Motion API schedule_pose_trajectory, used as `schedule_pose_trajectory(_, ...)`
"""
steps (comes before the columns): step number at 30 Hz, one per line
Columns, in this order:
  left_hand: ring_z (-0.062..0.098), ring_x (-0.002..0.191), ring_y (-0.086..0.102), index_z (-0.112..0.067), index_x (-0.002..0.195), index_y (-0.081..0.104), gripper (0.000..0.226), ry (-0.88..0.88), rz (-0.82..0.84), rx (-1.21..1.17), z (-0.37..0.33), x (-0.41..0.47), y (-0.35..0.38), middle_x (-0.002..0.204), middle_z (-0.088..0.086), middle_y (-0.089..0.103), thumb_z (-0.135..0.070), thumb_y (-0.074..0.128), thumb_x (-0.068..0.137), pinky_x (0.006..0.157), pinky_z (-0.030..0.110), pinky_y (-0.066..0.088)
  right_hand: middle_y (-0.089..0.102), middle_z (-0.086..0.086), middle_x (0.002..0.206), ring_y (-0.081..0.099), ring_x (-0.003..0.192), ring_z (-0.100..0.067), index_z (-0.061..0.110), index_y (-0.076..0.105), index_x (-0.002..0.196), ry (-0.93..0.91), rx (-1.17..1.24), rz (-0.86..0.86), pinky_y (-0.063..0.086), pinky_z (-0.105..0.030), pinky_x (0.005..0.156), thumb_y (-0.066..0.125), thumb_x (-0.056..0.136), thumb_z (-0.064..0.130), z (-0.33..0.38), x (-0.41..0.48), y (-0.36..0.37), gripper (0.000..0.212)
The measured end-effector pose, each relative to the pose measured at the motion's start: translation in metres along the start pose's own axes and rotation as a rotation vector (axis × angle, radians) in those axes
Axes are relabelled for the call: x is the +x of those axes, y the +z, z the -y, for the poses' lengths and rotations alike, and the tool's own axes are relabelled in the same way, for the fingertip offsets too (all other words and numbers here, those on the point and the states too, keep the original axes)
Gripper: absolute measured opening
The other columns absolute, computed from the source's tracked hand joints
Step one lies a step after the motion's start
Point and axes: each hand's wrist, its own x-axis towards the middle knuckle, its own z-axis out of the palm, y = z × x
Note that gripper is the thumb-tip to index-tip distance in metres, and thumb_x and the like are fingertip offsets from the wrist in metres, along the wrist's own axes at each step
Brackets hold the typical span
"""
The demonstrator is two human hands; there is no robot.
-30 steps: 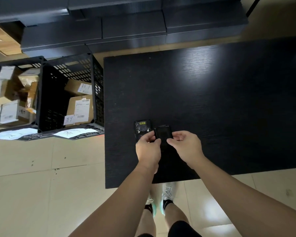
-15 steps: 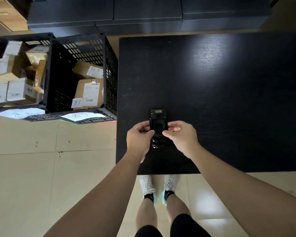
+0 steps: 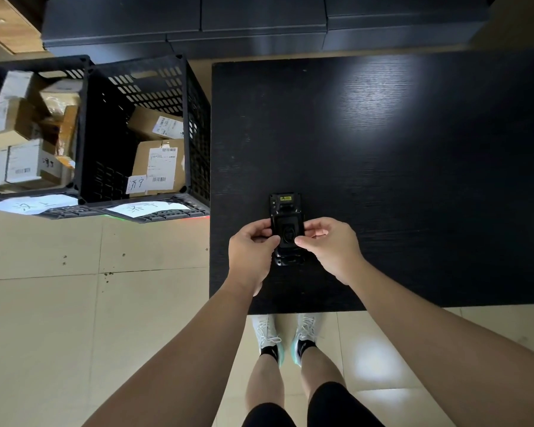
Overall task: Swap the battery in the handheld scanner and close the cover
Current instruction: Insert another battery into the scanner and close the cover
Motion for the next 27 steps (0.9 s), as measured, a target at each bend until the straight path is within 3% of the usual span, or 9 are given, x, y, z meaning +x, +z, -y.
schedule_pose_trajectory(6, 0.005, 0.074, 0.064, -0.018, 0.112, 0.075, 0.036, -0.002, -0.006, -0.002, -0.0005, -0.0013, 0.0009, 0.092, 0.0, 0.071, 0.003, 0.073, 0.083, 0.078, 0.021, 0.059, 0.072, 0.006, 0.085, 0.067, 0.082, -0.007, 0.019, 0.073, 0.098, -0.002, -0.007, -0.006, 0.058, -0.026, 0.077, 0.086, 0.072, 0.016, 0.0008, -0.0024, -0.0008, 0.029)
schedule_pose_trajectory(16, 0.007, 0.073, 0.064, -0.017, 0.112, 0.074, 0.035, 0.007, -0.014, 0.021, 0.0029, -0.0001, 0.0018, 0.094, 0.002, 0.072, 0.003, 0.073, 0.083, 0.077, 0.022, 0.058, 0.071, 0.007, 0.085, 0.065, 0.077, -0.003, 0.016, 0.073, 0.1, -0.01, -0.026, -0.023, 0.056, -0.023, 0.075, 0.085, 0.072, 0.016, -0.0013, -0.0034, 0.0007, 0.03)
schedule_pose_trajectory(23, 0.012, 0.083, 0.069, -0.016, 0.114, 0.074, 0.035, 0.008, -0.035, 0.039, 0.0054, 0.0002, 0.0042, 0.096, 0.002, 0.073, 0.001, 0.073, 0.084, 0.084, 0.026, 0.059, 0.072, 0.007, 0.085, 0.063, 0.074, 0.002, 0.015, 0.073, 0.101, 0.0, -0.076, -0.043, 0.046, -0.006, 0.058, 0.084, 0.074, 0.018, -0.0022, -0.0028, 0.0039, 0.029)
schedule_pose_trajectory(27, 0.012, 0.088, 0.071, -0.016, 0.115, 0.074, 0.035, 0.01, -0.057, 0.074, 0.0057, 0.0002, 0.0065, 0.096, -0.001, 0.074, -0.002, 0.073, 0.084, 0.084, 0.025, 0.058, 0.075, 0.005, 0.088, 0.066, 0.075, 0.001, 0.016, 0.075, 0.102, -0.008, -0.121, -0.051, 0.048, -0.012, 0.062, 0.083, 0.075, 0.02, -0.0006, -0.0027, 0.0041, 0.028)
